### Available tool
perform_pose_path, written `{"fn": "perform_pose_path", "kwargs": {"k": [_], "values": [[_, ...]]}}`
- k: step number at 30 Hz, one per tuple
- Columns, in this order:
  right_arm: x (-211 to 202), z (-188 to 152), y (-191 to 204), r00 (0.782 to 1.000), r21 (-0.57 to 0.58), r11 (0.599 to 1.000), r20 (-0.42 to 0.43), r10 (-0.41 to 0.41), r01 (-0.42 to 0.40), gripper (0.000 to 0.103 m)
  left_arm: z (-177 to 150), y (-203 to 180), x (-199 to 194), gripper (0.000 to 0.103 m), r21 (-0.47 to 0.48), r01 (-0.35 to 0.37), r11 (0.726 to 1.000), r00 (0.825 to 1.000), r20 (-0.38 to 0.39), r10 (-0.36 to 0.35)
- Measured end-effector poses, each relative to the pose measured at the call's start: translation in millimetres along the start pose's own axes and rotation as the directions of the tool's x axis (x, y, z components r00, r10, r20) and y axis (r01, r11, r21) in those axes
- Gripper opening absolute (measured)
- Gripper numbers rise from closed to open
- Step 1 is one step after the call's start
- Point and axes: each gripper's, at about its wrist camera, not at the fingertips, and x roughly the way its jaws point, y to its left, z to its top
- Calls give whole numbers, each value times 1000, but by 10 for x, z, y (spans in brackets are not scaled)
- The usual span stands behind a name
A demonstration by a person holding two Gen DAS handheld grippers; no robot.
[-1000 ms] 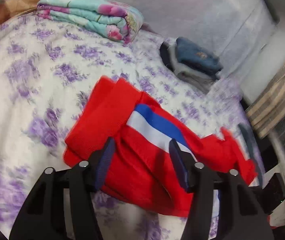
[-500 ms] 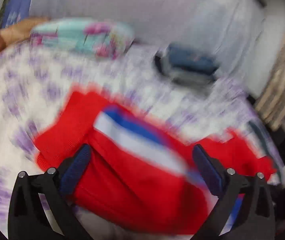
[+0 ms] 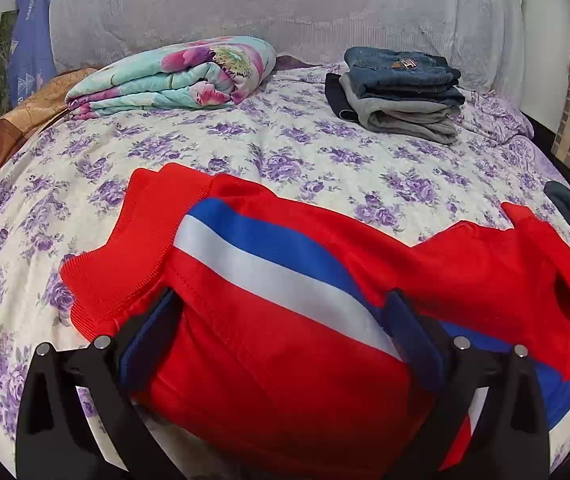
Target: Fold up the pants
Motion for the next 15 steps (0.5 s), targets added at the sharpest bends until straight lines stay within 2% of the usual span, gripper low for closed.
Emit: {"fn": "perform_pose_path", "kwargs": {"k": [3, 7, 10, 13, 15], "values": [[20, 129, -295, 997, 133, 988, -39, -71, 76, 88, 6, 21, 25, 99, -1, 1, 1000, 1000, -1, -1], [-74, 185, -587, 999, 275, 961, -18, -40, 43, 88, 16, 62, 28, 99, -22, 28, 999, 1000, 11, -28], [-76, 151, -748, 998, 339, 939, -29, -52, 58, 88, 12, 102, 6, 99, -39, 53, 998, 998, 21, -52], [-109, 108, -879, 994, 384, 917, -40, -101, 109, 88, 10, 132, -6, 99, -52, 75, 996, 997, 29, -73], [-150, 100, -951, 994, 409, 906, -32, -103, 108, 88, 8, 154, -13, 99, -61, 88, 994, 996, 34, -86]]}}
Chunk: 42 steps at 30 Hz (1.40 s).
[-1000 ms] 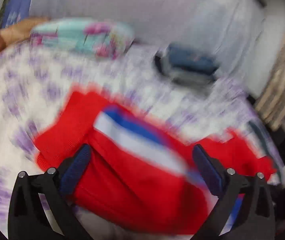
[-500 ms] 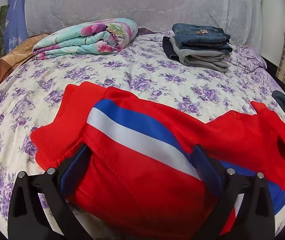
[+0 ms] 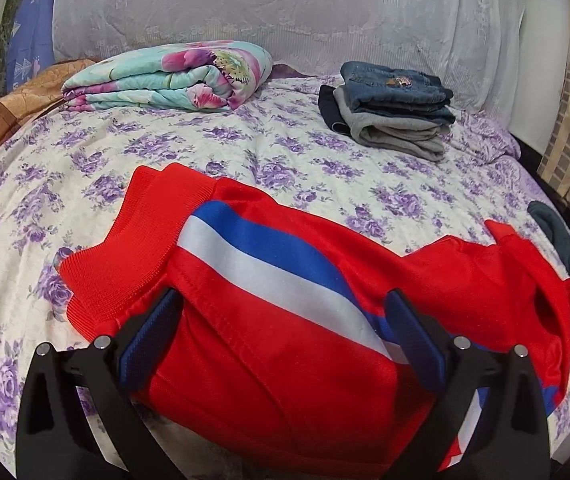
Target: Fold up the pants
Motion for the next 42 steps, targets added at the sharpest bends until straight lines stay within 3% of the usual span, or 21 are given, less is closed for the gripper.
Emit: {"fn": "perform_pose_path", "kwargs": {"k": [7, 10, 13, 15, 17, 21, 23, 24, 25, 26, 29, 34, 39, 42], "values": [[165, 114, -29, 999, 40, 999, -48, 18, -16, 88, -5, 7, -14, 99, -7, 11, 1000, 1000, 5, -10], [307, 224, 12, 998, 20, 999, -49, -46, 47, 85, -5, 13, -15, 99, -9, 13, 1000, 1000, 5, -13], [502, 369, 275, 997, -44, 999, -69, -30, 27, 81, -7, 15, -16, 99, -6, 8, 1000, 1000, 3, -8], [745, 398, 608, 992, -140, 989, -110, -62, 47, 81, -9, 7, -9, 99, -1, 0, 1000, 1000, 0, 0], [1024, 357, 863, 977, -230, 966, -149, -151, 114, 81, -10, 4, -7, 99, 2, -5, 1000, 1000, -2, 5], [1621, 130, 1081, 910, -348, 905, -240, -338, 245, 81, -6, 20, -10, 99, -8, 14, 1000, 1000, 4, -14], [1649, 76, 1024, 908, -353, 899, -229, -350, 257, 78, -7, 37, -21, 99, -16, 26, 1000, 1000, 9, -26], [1621, 71, 994, 913, -344, 906, -229, -338, 249, 72, -7, 47, -28, 99, -22, 35, 999, 999, 13, -35], [1573, 80, 948, 919, -323, 915, -228, -321, 239, 59, -8, 54, -31, 99, -26, 42, 999, 999, 15, -41], [1527, 91, 897, 926, -297, 928, -231, -299, 226, 37, -8, 65, -33, 99, -31, 51, 998, 999, 17, -50], [1365, 129, 694, 943, -196, 964, -244, -227, 181, 7, -4, 74, -35, 99, -34, 57, 998, 998, 19, -56], [699, 53, 448, 985, -87, 988, -105, -138, 130, 6, -6, 84, -39, 99, -39, 63, 997, 998, 22, -62], [-270, -416, -278, 995, 154, 983, 13, -100, 97, 3, -8, 95, -49, 99, -45, 73, 996, 997, 27, -72], [-551, -827, -726, 994, 314, 944, 6, -107, 100, 18, -11, 97, -55, 99, -50, 79, 996, 996, 30, -78]]}}
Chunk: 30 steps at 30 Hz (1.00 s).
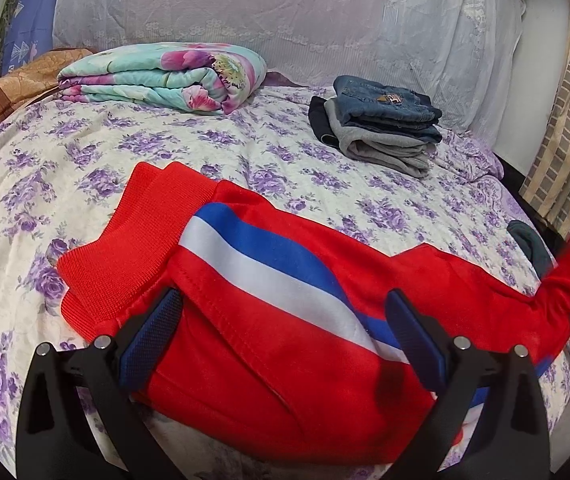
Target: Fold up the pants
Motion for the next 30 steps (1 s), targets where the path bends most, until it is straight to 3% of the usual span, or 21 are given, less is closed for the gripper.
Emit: {"fn": "perform_pose_path", "kwargs": {"k": [3, 4, 5, 7, 12, 13, 14, 16, 17, 22, 24, 26, 27, 28, 29, 30], "values": [[-30, -81, -100, 998, 26, 998, 19, 56, -57, 26, -7, -18, 4, 99, 5, -10, 1000, 1000, -4, 10], [-29, -74, -68, 997, 15, 997, 31, 71, -71, 37, -7, -21, 7, 99, 6, -13, 1000, 1000, -5, 13], [-17, -54, -35, 995, 5, 995, 41, 95, -95, 54, -11, -21, 6, 99, 7, -15, 1000, 1000, -6, 15], [61, -4, 6, 994, 4, 996, 57, 92, -92, 59, -13, -17, 7, 99, 6, -17, 1000, 1000, -6, 17], [291, 71, -127, 992, 54, 991, 25, 121, -122, 59, -13, -16, 9, 99, 8, -19, 1000, 1000, -7, 19], [299, 84, -193, 991, 61, 989, 28, 133, -134, 55, -13, -16, 9, 99, 8, -21, 1000, 1000, -8, 21], [306, 93, -192, 992, 50, 991, 33, 123, -124, 46, -14, -16, 10, 99, 10, -25, 1000, 1000, -9, 25], [284, 133, -156, 993, 5, 995, 65, 103, -103, 17, -20, -21, 12, 99, 14, -31, 999, 999, -12, 31], [250, 173, -99, 991, -19, 995, 83, 103, -102, 15, -19, -25, 16, 99, 15, -32, 999, 999, -13, 33], [-72, 378, 390, 969, -226, 971, 214, 125, -75, 14, -17, -23, 17, 99, 13, -29, 999, 999, -11, 30], [-127, 460, 460, 963, -246, 966, 229, 142, -84, 14, -14, -16, 11, 99, 8, -23, 1000, 1000, -7, 23], [-7, 502, 316, 975, -210, 977, 205, 90, -45, 15, -9, -10, 9, 99, 4, -19, 1000, 1000, -5, 19], [189, 484, 95, 989, -160, 987, 148, 7, 16, 15, -9, -10, 8, 99, 4, -18, 1000, 1000, -5, 18], [328, 446, -85, 995, -108, 993, 88, -36, 46, 24, -9, -10, 7, 99, 5, -19, 1000, 1000, -5, 19], [419, 402, -231, 999, -53, 998, 42, -29, 32, 22, -10, -10, 7, 99, 5, -18, 1000, 1000, -5, 18], [409, 343, -377, 998, 19, 998, 40, 53, -54, 21, -10, -10, 6, 99, 4, -19, 1000, 1000, -5, 19]]}}
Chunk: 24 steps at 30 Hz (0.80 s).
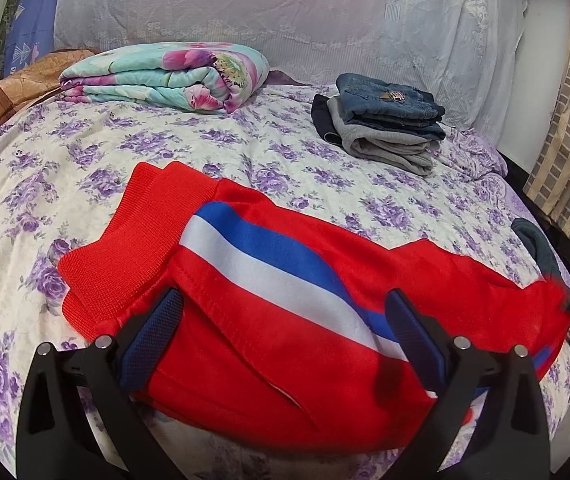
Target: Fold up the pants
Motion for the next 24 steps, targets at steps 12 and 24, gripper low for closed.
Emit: {"fn": "perform_pose_path", "kwargs": {"k": [12, 24], "values": [[-264, -373, 41, 985, 90, 989, -116, 129, -119, 69, 6, -46, 35, 99, 16, -33, 999, 999, -14, 33], [-826, -69, 1063, 970, -308, 950, 213, 120, -50, 77, 56, -246, -311, 99, -63, 185, 981, 980, 86, -179]]}}
